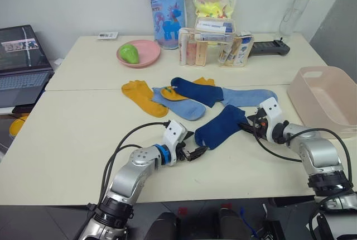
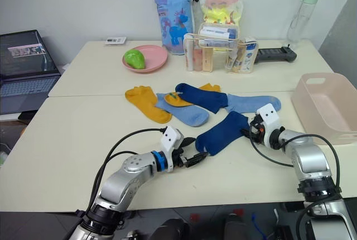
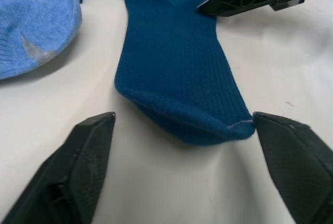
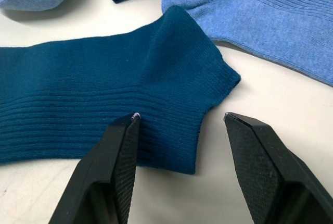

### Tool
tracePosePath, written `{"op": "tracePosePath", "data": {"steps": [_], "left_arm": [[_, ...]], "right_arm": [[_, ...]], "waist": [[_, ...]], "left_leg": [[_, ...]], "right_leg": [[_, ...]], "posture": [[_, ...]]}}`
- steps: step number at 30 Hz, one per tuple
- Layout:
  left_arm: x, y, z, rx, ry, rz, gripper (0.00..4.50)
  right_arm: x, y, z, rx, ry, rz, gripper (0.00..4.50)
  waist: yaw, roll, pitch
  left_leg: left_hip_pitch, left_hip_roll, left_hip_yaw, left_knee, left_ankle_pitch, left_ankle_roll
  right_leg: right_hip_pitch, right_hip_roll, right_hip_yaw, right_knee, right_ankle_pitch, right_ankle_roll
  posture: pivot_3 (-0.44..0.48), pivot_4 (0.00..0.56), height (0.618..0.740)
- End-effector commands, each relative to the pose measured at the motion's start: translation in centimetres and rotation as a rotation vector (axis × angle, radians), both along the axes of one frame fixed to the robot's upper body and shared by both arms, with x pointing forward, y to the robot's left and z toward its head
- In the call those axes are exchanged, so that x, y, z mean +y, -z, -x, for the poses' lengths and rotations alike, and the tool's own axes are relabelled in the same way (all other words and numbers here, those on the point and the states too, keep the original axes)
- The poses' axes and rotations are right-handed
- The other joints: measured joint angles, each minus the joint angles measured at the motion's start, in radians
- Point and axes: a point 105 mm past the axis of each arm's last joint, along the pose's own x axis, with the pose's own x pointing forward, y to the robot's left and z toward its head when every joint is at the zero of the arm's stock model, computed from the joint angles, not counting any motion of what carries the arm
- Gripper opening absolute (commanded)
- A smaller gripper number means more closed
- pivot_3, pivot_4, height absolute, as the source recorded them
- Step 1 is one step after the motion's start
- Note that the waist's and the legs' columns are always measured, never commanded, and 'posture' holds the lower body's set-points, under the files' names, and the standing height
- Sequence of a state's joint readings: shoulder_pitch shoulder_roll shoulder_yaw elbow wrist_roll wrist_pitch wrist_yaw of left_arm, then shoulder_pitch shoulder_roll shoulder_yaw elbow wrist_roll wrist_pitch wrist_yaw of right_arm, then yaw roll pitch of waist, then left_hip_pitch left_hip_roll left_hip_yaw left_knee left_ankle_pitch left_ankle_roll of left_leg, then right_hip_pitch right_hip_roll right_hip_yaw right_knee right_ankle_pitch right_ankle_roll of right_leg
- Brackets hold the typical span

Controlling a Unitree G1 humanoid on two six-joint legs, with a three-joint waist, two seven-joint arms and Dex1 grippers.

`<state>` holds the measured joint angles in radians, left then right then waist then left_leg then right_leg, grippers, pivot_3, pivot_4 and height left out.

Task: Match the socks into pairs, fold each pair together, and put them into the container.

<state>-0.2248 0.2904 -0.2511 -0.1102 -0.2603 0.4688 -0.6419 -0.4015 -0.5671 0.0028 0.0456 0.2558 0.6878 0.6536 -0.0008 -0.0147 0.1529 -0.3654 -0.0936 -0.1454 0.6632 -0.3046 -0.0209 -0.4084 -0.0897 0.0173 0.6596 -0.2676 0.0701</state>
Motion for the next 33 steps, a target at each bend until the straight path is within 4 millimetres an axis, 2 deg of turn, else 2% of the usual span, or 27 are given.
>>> {"op": "tracePosePath", "data": {"steps": [1,7,10,11,16,21,25,29,33], "left_arm": [[0.1,-0.1,0.1,-0.011,0.01,-0.002,2.97],[0.1,-0.1,0.1,-0.01,0.014,0.005,1.11],[0.3,-0.3,0.2,-0.007,0.006,0.014,0.17],[0.5,-0.3,0.3,-0.006,0.001,0.017,0.04],[2.1,-0.9,0.5,-0.011,0.0,0.015,0.04],[3.2,-2.0,-0.1,-0.042,0.027,-0.03,0.04],[3.6,-2.3,-0.4,-0.086,0.11,-0.119,0.04],[3.4,-2.2,-0.4,-0.097,0.16,-0.145,0.04],[3.5,-2.0,-0.6,-0.106,0.188,-0.182,0.04]], "right_arm": [[0.3,-1.2,0.1,-0.043,-0.02,-0.01,2.18],[0.8,-1.2,0.4,-0.037,-0.046,-0.028,0.13],[1.0,-1.3,0.7,-0.036,-0.053,-0.043,0.0],[1.0,-1.3,0.8,-0.035,-0.053,-0.047,0.0],[0.9,-1.3,2.0,-0.022,-0.058,-0.062,0.0],[1.4,-2.1,3.9,-0.02,-0.07,-0.072,0.0],[3.8,-1.9,7.6,0.038,-0.113,-0.157,0.0],[5.1,-1.4,9.2,0.055,-0.058,-0.199,0.0],[5.5,-1.2,10.0,0.053,0.016,-0.236,0.0]], "waist": [[0.0,0.0,0.0],[0.0,0.0,0.0],[0.0,0.0,0.0],[0.0,0.0,0.0],[0.0,0.0,0.0],[0.003,0.0,0.0],[0.007,0.0,0.0],[0.005,0.0,0.0],[0.002,0.0,0.0]], "left_leg": [[0.0,0.0,0.0,0.0,0.0,0.0],[0.0,0.0,0.0,0.0,0.0,0.0],[0.0,0.0,0.0,0.0,0.0,0.0],[0.0,0.0,0.0,0.0,0.0,0.0],[0.0,0.0,-0.001,0.0,0.0,0.0],[0.0,0.0,-0.002,0.0,0.0,0.0],[-0.001,0.0,-0.004,0.0,0.0,0.0],[-0.001,0.0,-0.005,-0.001,0.0,0.0],[-0.001,-0.001,-0.007,-0.001,0.0,0.0]], "right_leg": [[0.0,0.0,0.0,0.0,0.0,0.0],[0.0,0.0,0.0,0.0,0.0,0.0],[0.0,0.0,0.0,0.0,0.0,0.0],[0.0,0.0,0.0,0.0,0.0,0.0],[0.0,0.0,0.0,0.0,0.0,0.0],[0.0,0.0,0.0,0.0,0.0,0.0],[0.0,0.0,-0.001,-0.001,0.0,0.0],[0.0,0.0,-0.001,-0.001,0.0,0.0],[0.0,0.0,-0.001,0.0,0.0,0.0]], "posture": [[0.0,0.15,0.74],[0.0,0.15,0.74],[0.0,0.15,0.74],[0.0,0.15,0.74],[0.0,0.15,0.74],[0.0,0.15,0.74],[0.0,0.15,0.74],[0.0,0.15,0.74],[0.0,0.15,0.74]]}}
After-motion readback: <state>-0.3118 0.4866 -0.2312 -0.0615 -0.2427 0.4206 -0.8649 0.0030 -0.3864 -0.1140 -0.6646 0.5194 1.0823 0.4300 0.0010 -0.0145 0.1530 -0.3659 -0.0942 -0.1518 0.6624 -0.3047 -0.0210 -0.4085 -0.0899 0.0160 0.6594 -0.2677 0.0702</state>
